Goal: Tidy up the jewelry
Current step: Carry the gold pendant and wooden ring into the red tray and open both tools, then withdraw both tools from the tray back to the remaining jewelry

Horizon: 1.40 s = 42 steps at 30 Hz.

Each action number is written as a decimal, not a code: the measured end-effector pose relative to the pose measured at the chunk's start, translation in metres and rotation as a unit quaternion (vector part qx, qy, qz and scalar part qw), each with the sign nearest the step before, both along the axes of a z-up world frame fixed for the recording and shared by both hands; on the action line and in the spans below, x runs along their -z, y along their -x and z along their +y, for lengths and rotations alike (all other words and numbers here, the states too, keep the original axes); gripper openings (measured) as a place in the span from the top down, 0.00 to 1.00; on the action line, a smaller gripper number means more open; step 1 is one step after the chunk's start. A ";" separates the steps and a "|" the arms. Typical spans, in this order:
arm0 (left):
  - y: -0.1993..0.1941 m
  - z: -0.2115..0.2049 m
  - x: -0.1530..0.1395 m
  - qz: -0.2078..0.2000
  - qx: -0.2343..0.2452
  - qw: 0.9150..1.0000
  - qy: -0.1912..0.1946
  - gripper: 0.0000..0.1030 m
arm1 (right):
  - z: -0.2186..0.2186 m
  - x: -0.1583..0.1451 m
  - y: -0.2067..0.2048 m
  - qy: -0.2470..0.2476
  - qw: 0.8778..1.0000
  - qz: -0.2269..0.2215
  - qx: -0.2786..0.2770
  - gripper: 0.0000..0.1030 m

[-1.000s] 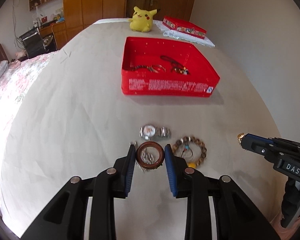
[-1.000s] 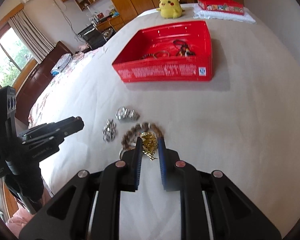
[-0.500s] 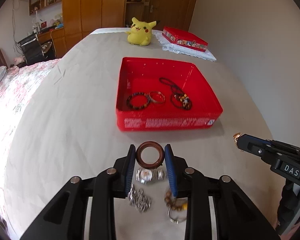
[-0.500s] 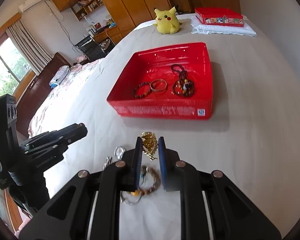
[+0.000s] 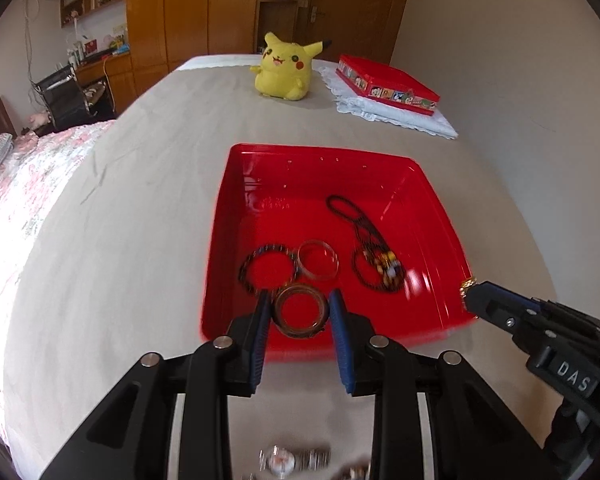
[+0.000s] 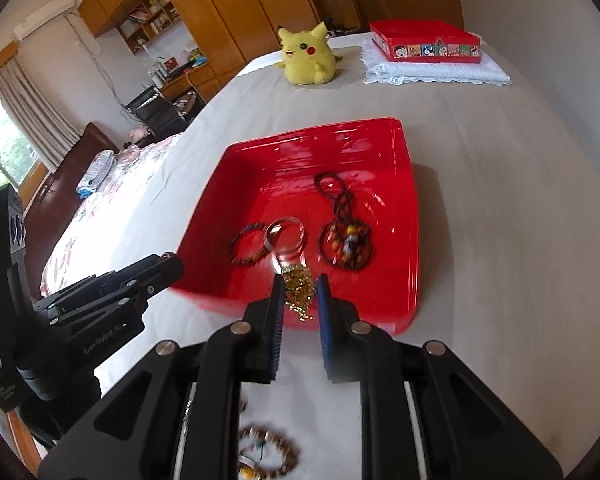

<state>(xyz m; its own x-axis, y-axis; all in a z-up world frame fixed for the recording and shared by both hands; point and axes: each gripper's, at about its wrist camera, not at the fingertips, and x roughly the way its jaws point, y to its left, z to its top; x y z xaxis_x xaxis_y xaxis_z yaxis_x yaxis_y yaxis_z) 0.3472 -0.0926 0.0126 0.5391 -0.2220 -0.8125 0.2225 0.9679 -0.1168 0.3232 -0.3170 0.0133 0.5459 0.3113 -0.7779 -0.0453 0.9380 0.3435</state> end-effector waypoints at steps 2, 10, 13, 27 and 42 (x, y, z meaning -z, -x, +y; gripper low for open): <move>-0.018 -0.006 0.006 0.006 0.001 1.000 -0.003 0.71 | -0.001 0.008 -0.019 0.000 1.000 0.008 0.003 0.86; -0.088 -0.026 0.051 0.059 -0.004 0.998 -0.017 0.71 | 0.000 0.050 -0.088 0.018 0.999 0.044 0.018 0.86; -0.104 -0.028 0.061 0.067 -0.011 0.998 -0.016 0.71 | 0.001 0.063 -0.106 0.022 0.998 0.054 0.021 0.86; -0.088 -0.014 0.043 0.035 -0.008 0.999 0.002 0.50 | -0.009 0.048 -0.103 0.044 0.999 0.010 0.028 0.74; 0.067 0.028 0.010 -0.052 -0.003 0.998 -0.028 0.27 | 0.010 0.016 0.024 0.027 0.999 -0.017 -0.031 0.74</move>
